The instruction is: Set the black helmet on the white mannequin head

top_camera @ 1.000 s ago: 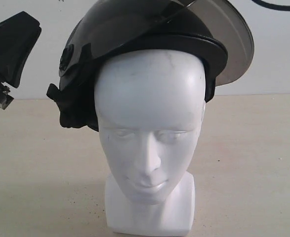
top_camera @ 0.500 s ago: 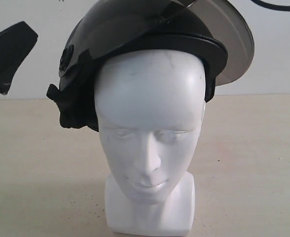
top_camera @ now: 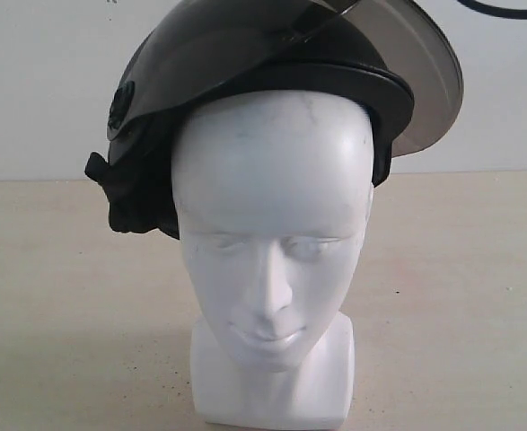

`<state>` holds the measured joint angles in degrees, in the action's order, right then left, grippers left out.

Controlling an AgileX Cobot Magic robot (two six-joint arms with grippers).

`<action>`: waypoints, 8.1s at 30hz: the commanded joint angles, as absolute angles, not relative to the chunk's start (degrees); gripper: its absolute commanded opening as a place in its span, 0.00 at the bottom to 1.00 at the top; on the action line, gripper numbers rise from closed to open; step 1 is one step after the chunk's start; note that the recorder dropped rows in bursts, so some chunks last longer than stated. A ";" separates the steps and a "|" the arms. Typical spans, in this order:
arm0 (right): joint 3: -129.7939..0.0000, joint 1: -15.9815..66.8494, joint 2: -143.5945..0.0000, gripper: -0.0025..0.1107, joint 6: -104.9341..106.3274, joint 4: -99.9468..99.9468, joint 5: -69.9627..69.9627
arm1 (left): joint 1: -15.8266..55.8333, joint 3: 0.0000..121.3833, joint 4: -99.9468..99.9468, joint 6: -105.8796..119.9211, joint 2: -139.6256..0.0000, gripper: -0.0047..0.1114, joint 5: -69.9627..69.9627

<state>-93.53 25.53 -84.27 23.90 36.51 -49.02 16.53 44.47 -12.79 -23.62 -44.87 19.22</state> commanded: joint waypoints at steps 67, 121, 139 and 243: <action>-92.62 25.85 -85.18 0.02 23.07 32.24 -55.88 | 16.30 46.44 48.61 76.10 -60.63 0.48 33.98; -92.62 25.85 -85.18 0.02 23.30 32.15 -55.89 | 16.30 46.44 51.02 74.42 -61.94 0.08 37.82; -92.62 25.85 -82.74 0.02 21.22 29.87 -61.55 | 25.42 43.23 50.68 72.94 -60.43 0.08 40.15; -94.37 25.85 -86.87 0.02 22.41 26.85 -63.33 | 25.40 41.19 45.22 67.59 -56.47 0.53 27.06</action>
